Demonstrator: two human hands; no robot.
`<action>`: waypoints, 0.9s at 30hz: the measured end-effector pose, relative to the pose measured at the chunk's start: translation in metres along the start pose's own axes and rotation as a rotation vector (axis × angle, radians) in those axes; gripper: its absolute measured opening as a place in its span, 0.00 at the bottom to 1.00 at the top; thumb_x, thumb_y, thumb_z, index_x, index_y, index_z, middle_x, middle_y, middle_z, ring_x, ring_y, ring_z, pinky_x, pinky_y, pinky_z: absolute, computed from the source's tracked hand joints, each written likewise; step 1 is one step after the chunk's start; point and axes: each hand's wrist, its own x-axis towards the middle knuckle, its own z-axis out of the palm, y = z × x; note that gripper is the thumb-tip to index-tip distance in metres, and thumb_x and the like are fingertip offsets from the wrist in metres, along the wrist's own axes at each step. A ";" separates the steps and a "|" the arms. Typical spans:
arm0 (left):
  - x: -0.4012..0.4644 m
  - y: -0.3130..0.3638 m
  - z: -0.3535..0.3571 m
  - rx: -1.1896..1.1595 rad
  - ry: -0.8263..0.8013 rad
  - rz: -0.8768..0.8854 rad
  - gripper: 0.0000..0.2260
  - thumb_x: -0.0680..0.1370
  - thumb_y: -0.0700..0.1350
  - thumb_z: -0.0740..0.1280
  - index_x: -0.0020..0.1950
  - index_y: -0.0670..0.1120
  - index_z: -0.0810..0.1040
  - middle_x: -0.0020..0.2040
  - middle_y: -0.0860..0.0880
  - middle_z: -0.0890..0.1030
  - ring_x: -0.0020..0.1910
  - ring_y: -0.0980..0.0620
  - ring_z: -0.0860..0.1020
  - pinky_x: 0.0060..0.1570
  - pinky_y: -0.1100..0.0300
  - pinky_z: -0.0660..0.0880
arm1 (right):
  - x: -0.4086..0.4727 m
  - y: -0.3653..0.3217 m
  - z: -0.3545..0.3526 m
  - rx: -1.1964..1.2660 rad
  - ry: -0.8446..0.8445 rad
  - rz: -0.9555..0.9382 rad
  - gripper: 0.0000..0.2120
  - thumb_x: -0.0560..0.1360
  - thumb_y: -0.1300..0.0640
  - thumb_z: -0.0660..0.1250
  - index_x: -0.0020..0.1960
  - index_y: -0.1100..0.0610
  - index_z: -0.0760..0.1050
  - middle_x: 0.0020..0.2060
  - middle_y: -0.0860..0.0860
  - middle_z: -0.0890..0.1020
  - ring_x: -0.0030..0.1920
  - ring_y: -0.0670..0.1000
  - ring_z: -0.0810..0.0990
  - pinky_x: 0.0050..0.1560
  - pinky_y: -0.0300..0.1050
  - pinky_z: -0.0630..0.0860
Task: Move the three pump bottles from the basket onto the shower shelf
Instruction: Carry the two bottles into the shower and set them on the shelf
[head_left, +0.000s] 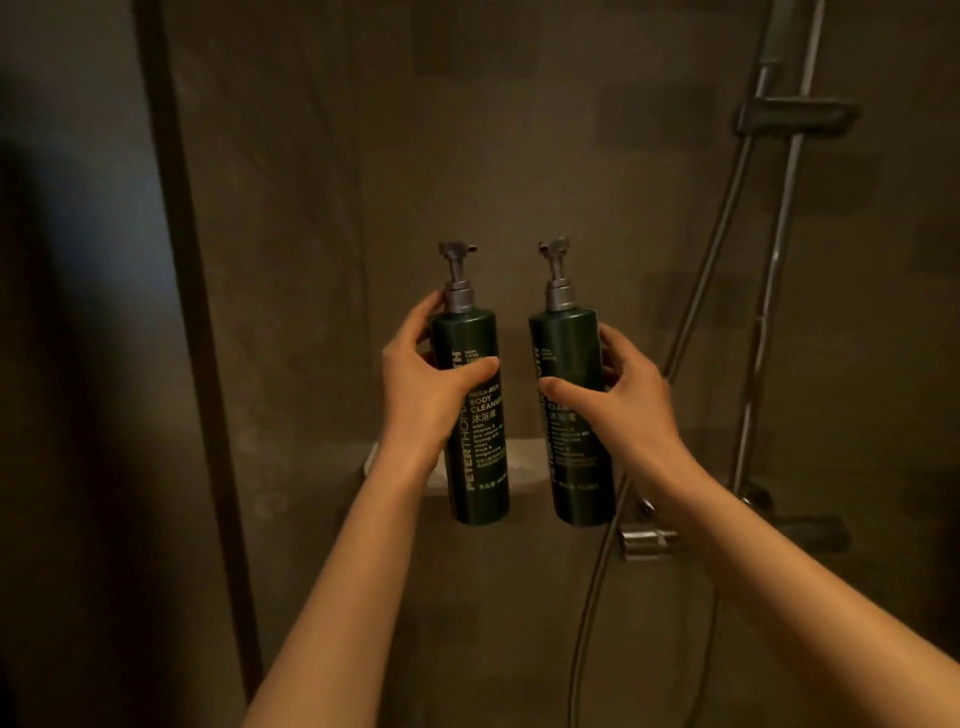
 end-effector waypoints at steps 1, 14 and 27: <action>0.008 -0.002 0.001 0.002 0.005 0.006 0.34 0.66 0.39 0.76 0.67 0.59 0.68 0.58 0.60 0.71 0.49 0.66 0.72 0.43 0.70 0.68 | 0.011 0.002 0.002 0.009 -0.022 -0.016 0.32 0.66 0.50 0.75 0.66 0.41 0.67 0.52 0.36 0.77 0.53 0.36 0.76 0.48 0.35 0.72; 0.060 -0.047 0.009 0.127 0.106 0.003 0.35 0.65 0.37 0.77 0.67 0.58 0.70 0.51 0.66 0.73 0.46 0.73 0.74 0.36 0.77 0.73 | 0.087 0.076 0.042 0.191 -0.131 0.020 0.36 0.64 0.53 0.77 0.67 0.41 0.66 0.50 0.34 0.76 0.51 0.37 0.75 0.49 0.39 0.73; 0.054 -0.087 0.013 0.256 0.196 -0.039 0.39 0.67 0.42 0.76 0.70 0.65 0.62 0.59 0.64 0.71 0.54 0.69 0.71 0.50 0.66 0.71 | 0.102 0.106 0.068 0.242 -0.180 0.052 0.36 0.64 0.53 0.78 0.66 0.38 0.66 0.47 0.32 0.76 0.49 0.35 0.75 0.52 0.42 0.74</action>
